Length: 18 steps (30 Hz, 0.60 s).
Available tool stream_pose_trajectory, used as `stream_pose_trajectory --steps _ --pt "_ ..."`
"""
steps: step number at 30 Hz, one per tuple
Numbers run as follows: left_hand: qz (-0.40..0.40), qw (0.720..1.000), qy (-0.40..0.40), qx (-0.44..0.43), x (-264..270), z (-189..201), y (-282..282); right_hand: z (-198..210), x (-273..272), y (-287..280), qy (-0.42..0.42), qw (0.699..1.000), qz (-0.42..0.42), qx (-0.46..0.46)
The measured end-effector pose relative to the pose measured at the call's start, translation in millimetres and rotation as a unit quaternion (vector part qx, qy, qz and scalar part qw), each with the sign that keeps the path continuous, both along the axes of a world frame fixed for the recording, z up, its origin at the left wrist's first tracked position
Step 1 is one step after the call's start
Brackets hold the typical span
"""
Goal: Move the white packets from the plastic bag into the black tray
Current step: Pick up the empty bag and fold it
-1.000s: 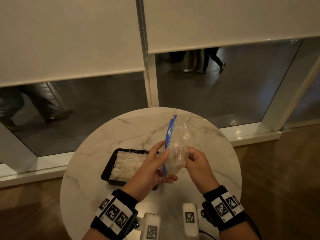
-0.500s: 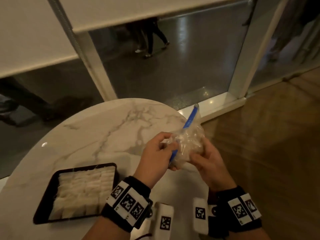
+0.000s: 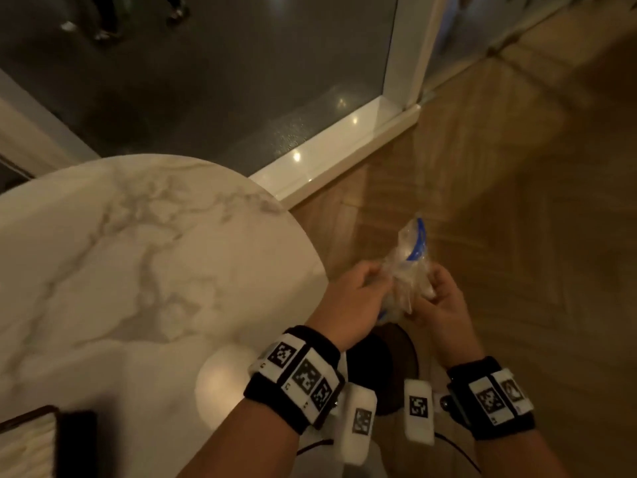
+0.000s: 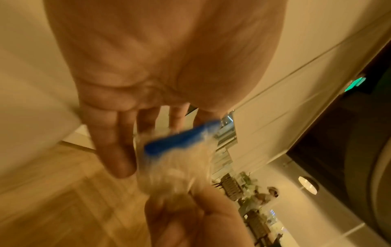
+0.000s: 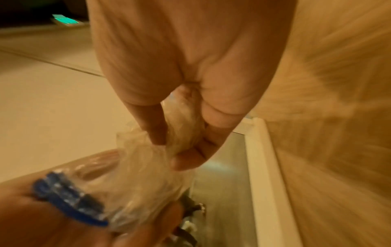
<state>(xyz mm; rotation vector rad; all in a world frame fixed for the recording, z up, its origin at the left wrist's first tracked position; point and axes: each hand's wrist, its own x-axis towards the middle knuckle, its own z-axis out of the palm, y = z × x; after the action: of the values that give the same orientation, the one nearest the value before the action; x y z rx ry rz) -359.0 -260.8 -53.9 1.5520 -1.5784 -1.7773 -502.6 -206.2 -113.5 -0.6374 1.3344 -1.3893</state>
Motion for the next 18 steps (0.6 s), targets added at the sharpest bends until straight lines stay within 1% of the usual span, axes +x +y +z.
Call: stream_pose_trajectory --steps 3,4,5,7,9,11,12,14,15,16,18 --pt "-0.029 0.999 -0.040 0.010 1 -10 -11 -57 -9 2 -0.078 0.991 -0.053 0.093" --pt "-0.041 0.998 -0.049 0.006 0 -11 -15 -74 -12 3 -0.082 0.987 -0.060 0.125" --pt "-0.057 0.997 -0.056 0.002 -1 -11 -18 -92 -13 4 -0.074 0.982 -0.061 0.165" --pt "-0.082 0.994 -0.072 -0.008 0 -10 -23 -134 -12 7 -0.009 0.965 -0.028 0.259" --pt "-0.088 0.992 -0.092 -0.017 2 -13 -24 -186 -9 8 0.067 0.932 0.034 0.353" --pt "-0.077 0.991 -0.106 -0.029 7 -16 -24 -242 -3 9 0.088 0.899 0.079 0.422" --pt "-0.069 0.991 -0.106 -0.031 8 -17 -24 -262 0 9 0.103 0.881 0.107 0.449" --pt "-0.062 0.993 -0.098 -0.023 8 -22 -25 -307 0 8 0.144 0.857 0.144 0.473" --pt "-0.059 0.994 -0.092 -0.015 9 -24 -26 -320 0 6 0.146 0.845 0.157 0.490" --pt "-0.055 0.995 -0.087 -0.009 9 -25 -27 -321 1 3 0.132 0.826 0.175 0.519" --pt "-0.054 0.995 -0.086 -0.003 9 -28 -26 -308 8 -6 0.140 0.774 0.225 0.576"
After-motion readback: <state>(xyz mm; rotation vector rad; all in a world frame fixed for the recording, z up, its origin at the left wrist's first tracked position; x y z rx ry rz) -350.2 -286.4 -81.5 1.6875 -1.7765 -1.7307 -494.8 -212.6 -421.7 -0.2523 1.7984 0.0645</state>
